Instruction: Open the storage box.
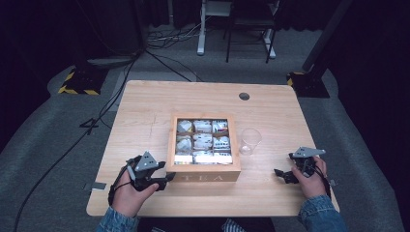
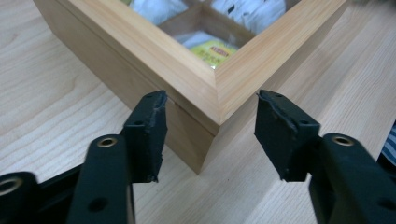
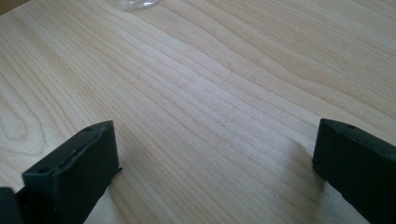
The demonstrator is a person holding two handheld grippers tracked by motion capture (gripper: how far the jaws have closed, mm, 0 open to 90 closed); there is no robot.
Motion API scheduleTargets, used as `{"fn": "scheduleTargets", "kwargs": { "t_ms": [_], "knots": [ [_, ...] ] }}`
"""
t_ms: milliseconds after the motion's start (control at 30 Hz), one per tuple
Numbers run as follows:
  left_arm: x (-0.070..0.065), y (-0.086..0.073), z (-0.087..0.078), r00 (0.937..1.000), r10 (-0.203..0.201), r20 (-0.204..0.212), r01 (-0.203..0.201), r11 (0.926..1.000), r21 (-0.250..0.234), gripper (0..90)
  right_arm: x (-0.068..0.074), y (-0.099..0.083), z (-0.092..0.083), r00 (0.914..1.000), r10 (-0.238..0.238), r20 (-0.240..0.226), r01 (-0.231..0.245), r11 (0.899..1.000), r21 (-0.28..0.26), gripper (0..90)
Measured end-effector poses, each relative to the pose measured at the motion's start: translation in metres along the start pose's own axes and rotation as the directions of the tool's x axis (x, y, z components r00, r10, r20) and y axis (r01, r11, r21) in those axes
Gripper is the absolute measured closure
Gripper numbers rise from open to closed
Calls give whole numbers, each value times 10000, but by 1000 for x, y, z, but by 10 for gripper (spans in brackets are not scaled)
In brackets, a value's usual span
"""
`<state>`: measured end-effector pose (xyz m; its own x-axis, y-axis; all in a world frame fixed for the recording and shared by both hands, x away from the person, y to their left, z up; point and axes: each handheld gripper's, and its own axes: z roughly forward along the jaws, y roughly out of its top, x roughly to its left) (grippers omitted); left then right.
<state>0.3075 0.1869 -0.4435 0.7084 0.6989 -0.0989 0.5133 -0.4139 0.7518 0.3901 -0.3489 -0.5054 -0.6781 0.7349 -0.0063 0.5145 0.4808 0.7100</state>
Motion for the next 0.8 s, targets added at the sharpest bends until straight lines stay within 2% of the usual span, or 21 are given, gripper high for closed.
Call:
{"fn": "scheduleTargets", "kwargs": {
  "t_ms": [33, 167, 233, 333, 400, 633, 800],
  "knots": [
    [-1, -1, 2, 10000, 69, -27, -68, 9997, 242, 500, 0, 0, 0, 10000, 0, -1, 0, 10000, -4, 4],
    [-2, 1, 0, 9994, 316, -110, -310, 9983, 498, 546, 0, 0, 0, 10000, -1, -1, 1, 10000, -2, 4],
    [-2, 1, -1, 9992, 370, -133, -362, 9977, 565, 562, 0, 0, 0, 10000, 0, -1, 0, 10000, -3, 4],
    [-3, 2, -1, 9970, 711, -311, -687, 9949, 734, 590, 0, 0, 0, 10000, 0, 0, 0, 10000, -3, 4],
    [-3, 3, -3, 9954, 886, -362, -860, 9941, 661, 635, 0, 0, 0, 10000, -2, 0, 2, 10000, -3, 4],
    [-3, 5, -5, 9969, 694, -361, -669, 9956, 650, 665, 0, 0, 0, 10000, 1, 1, -1, 10000, -3, 4],
    [-3, 11, -10, 9978, 554, -363, -539, 9977, 405, 662, 0, 0, 0, 10000, -15, -16, 15, 10000, -2, 4]
  ]
}}
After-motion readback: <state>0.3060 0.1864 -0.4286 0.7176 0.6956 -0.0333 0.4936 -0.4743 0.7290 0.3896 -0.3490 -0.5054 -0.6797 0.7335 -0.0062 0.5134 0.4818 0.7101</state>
